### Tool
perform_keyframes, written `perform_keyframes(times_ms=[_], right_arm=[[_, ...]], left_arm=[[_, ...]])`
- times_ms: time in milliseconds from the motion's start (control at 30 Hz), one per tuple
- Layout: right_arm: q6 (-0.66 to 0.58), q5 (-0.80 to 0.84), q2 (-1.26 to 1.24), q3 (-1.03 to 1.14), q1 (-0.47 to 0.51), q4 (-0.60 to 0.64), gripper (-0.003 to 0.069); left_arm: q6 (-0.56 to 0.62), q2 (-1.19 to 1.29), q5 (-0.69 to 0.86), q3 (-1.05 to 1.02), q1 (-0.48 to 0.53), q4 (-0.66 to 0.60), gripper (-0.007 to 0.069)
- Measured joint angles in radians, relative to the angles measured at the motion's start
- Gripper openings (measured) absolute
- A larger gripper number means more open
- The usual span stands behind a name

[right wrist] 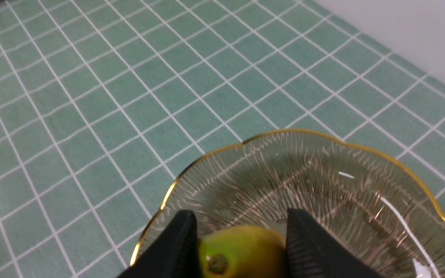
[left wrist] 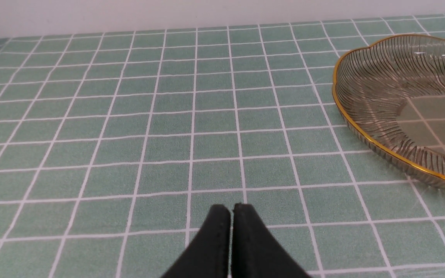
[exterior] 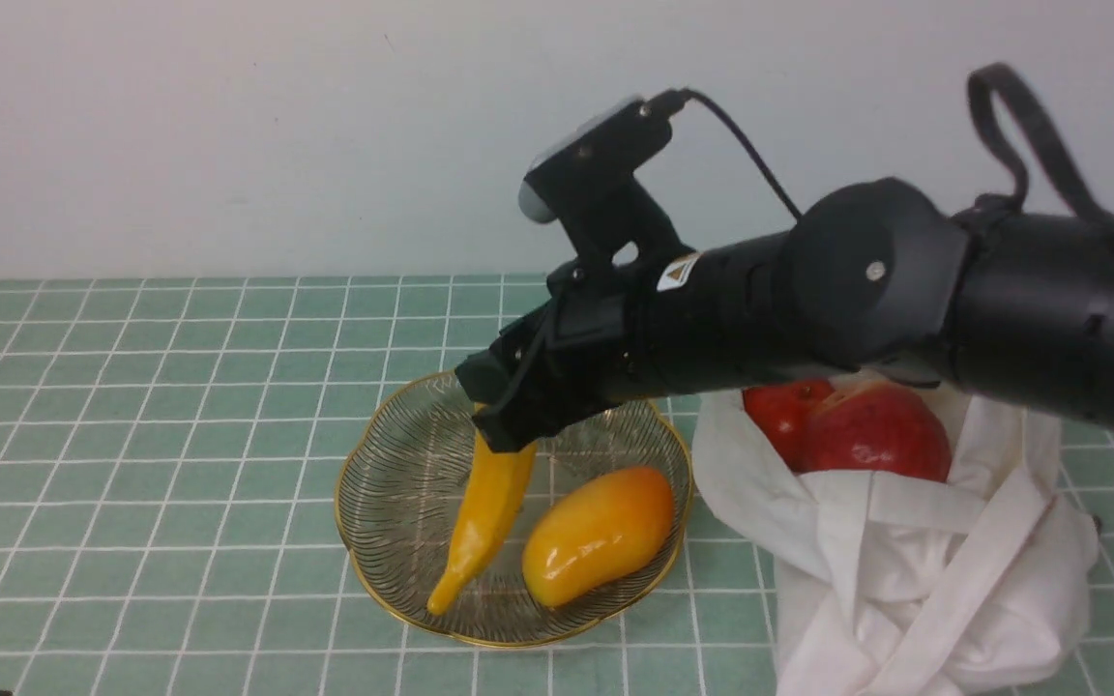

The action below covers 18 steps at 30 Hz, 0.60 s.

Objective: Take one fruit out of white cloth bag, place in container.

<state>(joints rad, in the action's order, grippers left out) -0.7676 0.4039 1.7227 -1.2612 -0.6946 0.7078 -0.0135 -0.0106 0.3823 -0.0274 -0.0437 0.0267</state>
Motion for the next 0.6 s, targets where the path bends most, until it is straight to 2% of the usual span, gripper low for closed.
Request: perform_keyframes(times_ms=[200, 267, 300, 333, 400, 500, 600], right_arm=[[0.001, -0.025, 0.036, 0.000, 0.000, 0.012, 0.0290], [0.001, -0.038, 0.038, 0.000, 0.000, 0.030, 0.0361], [0.001, -0.040, 0.038, 0.000, 0.000, 0.032, 0.0367], [0.002, -0.053, 0.038, 0.000, 0.000, 0.041, 0.0418], [0.002, -0.061, 0.038, 0.000, 0.000, 0.048, 0.0475], [0.002, -0.064, 0.038, 0.000, 0.000, 0.053, 0.0548], [0.002, -0.077, 0.033, 0.000, 0.000, 0.053, 0.0591]], left_arm=[[0.000, 0.000, 0.000, 0.000, 0.000, 0.000, -0.0008], [0.000, 0.000, 0.000, 0.000, 0.000, 0.000, -0.0008], [0.000, 0.000, 0.000, 0.000, 0.000, 0.000, -0.0008], [0.000, 0.000, 0.000, 0.000, 0.000, 0.000, -0.0008], [0.000, 0.000, 0.000, 0.000, 0.000, 0.000, -0.0008], [0.000, 0.000, 0.000, 0.000, 0.000, 0.000, -0.0008], [0.000, 0.000, 0.000, 0.000, 0.000, 0.000, -0.0008]])
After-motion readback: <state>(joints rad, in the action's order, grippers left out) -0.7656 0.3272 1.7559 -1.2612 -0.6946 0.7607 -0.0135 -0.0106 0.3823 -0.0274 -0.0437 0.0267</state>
